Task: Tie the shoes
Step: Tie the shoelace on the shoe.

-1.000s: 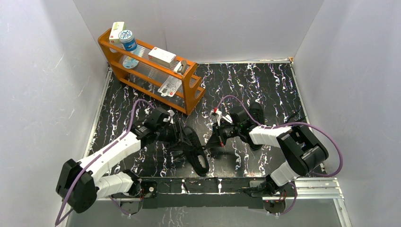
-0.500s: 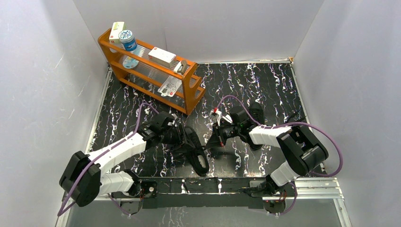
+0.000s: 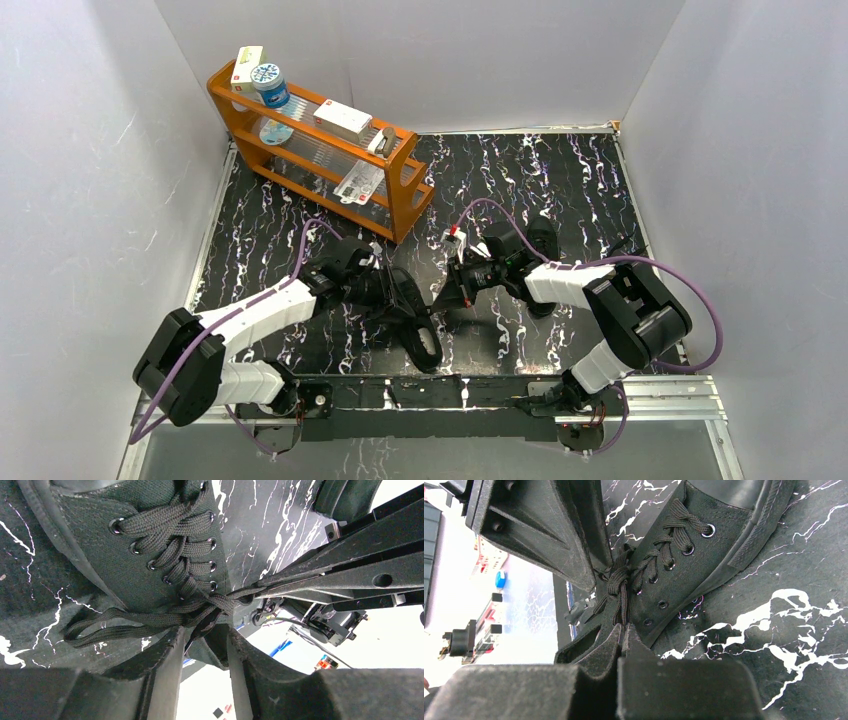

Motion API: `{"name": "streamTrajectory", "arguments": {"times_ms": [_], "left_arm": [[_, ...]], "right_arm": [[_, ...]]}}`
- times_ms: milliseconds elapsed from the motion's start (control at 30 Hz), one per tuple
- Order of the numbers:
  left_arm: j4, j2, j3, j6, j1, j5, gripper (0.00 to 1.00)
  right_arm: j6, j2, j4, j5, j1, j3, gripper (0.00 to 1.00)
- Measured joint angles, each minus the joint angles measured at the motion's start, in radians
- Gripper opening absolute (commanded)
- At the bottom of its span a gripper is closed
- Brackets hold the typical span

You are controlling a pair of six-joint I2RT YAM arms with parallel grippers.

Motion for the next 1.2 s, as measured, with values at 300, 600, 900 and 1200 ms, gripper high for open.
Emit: {"name": "streamTrajectory", "arguments": {"times_ms": [300,600,900,1200], "left_arm": [[0.014,0.000,-0.020,0.004,0.000,0.032,0.18],[0.014,0.019,-0.027,0.016,-0.002,0.072,0.00],[-0.003,-0.040,-0.094,0.012,-0.023,0.095,0.00],[-0.016,-0.171,-0.204,-0.057,-0.031,0.122,0.00]], "right_arm": [[0.003,0.000,0.002,0.000,0.005,0.000,0.00],[0.008,0.007,0.018,0.000,0.009,0.004,0.00],[0.026,0.029,0.021,0.012,0.021,0.027,0.00],[0.067,0.079,0.049,0.032,0.074,0.055,0.00]]}}
